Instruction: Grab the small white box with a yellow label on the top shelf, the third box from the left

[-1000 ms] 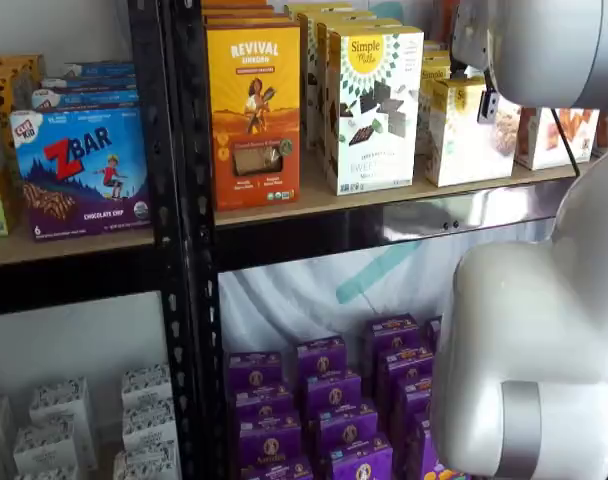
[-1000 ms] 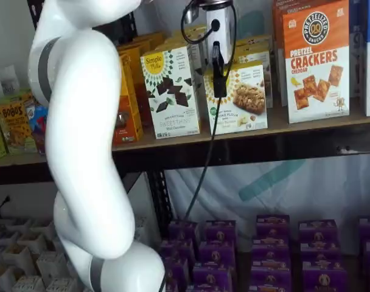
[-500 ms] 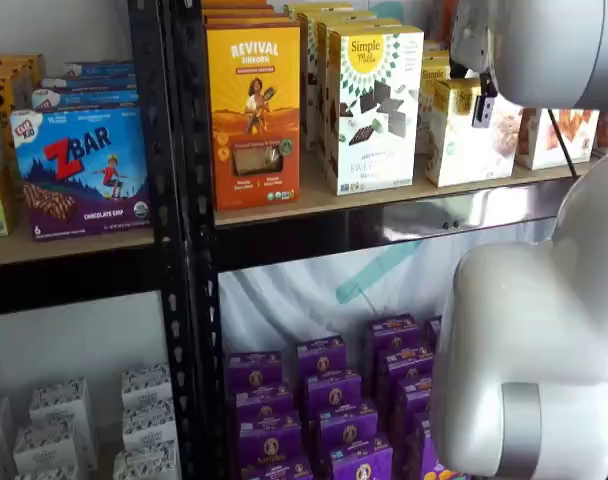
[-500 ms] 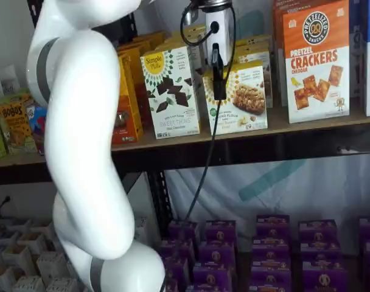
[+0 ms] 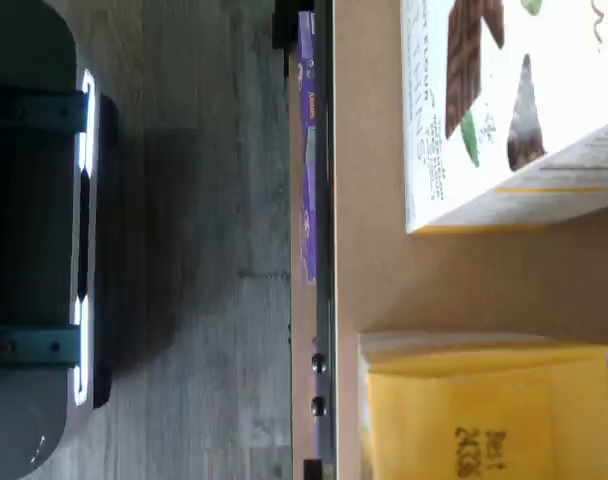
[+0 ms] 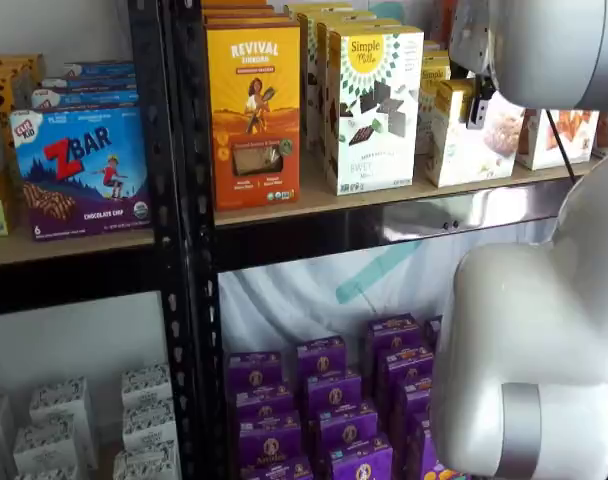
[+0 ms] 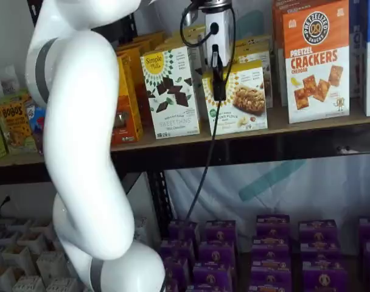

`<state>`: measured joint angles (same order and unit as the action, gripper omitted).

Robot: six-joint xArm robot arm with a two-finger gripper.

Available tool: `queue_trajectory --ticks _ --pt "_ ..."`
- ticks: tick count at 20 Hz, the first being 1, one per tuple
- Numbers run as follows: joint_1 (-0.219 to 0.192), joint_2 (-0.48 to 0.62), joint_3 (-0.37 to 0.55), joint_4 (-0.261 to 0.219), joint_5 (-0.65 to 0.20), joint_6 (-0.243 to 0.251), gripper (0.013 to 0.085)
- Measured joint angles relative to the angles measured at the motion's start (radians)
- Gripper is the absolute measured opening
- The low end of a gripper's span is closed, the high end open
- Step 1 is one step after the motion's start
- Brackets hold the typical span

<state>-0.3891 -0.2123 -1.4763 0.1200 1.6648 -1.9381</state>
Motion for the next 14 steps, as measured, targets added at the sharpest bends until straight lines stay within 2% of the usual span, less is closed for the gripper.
queue_trajectory --ticks 1,2,4,9,11,14 --pt "0.000 0.000 0.001 0.000 -0.002 0.000 0.0490" --pt "0.000 -0.001 0.002 0.001 -0.003 0.000 0.0490" --pt "-0.001 -0.001 0.002 0.003 -0.003 0.000 0.0410" --pt "-0.004 0.001 -0.001 0.009 0.001 -0.003 0.0410" --pt "-0.007 0.001 -0.004 0.012 0.004 -0.004 0.0330" --pt "-0.009 0.003 -0.010 0.014 0.014 -0.006 0.0330"
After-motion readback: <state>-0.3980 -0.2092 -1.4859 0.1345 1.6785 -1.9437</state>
